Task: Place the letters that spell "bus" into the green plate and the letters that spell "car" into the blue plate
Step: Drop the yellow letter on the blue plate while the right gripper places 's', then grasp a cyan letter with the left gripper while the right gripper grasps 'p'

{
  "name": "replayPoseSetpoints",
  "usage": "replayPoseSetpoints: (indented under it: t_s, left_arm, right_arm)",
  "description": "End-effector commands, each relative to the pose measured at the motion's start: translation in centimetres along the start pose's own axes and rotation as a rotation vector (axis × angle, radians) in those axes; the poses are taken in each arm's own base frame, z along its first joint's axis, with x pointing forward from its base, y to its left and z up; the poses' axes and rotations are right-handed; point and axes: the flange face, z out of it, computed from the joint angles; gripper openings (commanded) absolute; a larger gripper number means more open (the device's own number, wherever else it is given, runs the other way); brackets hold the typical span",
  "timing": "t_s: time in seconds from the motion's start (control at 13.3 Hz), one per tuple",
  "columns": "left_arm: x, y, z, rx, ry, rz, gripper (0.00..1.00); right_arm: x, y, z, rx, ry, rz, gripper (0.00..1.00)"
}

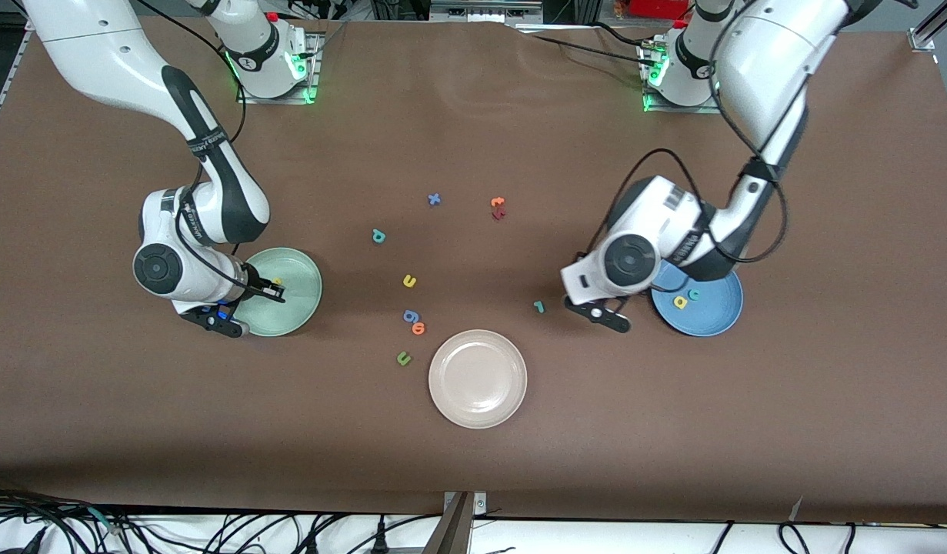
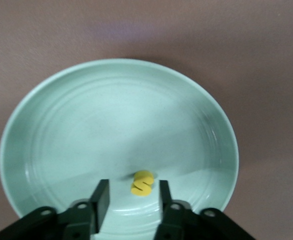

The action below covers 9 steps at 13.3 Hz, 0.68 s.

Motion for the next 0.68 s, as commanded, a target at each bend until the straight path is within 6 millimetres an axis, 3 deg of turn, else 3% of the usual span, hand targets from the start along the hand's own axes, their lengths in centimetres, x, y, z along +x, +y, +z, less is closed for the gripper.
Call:
replayPoseSetpoints:
  t_s: [0.0,0.15,0.3,0.53,0.6]
  left_arm:
    - [3.0,2.2,0.4,-0.058,0.090,-0.127,1.00]
    - [5.3,2.1,1.5,-0.089,0.127,-0.153,1.00]
    - [6.6,4.5,1.7,-0.096,0.148,-0.131,1.00]
    - [7.3,5.3,3.6,-0.093,0.176,-0.107,1.00]
    - [7.4,5.7,4.4,-0.063,0.193,-0.080,0.99]
  right_arm:
    - [-3.2,-4.0,-3.6,0.017,0.039,0.082,0.94]
    - [-6.1,-8.2,-3.9,0.020,0.060,0.122,0.99]
    - [-8.7,-12.1,-3.7,0.057,0.096,0.233,1.00]
    - [-12.2,-15.8,-1.6,0.057,0.096,0.293,0.99]
    - [-12.7,-15.9,-0.5,0.049,0.087,0.333,0.99]
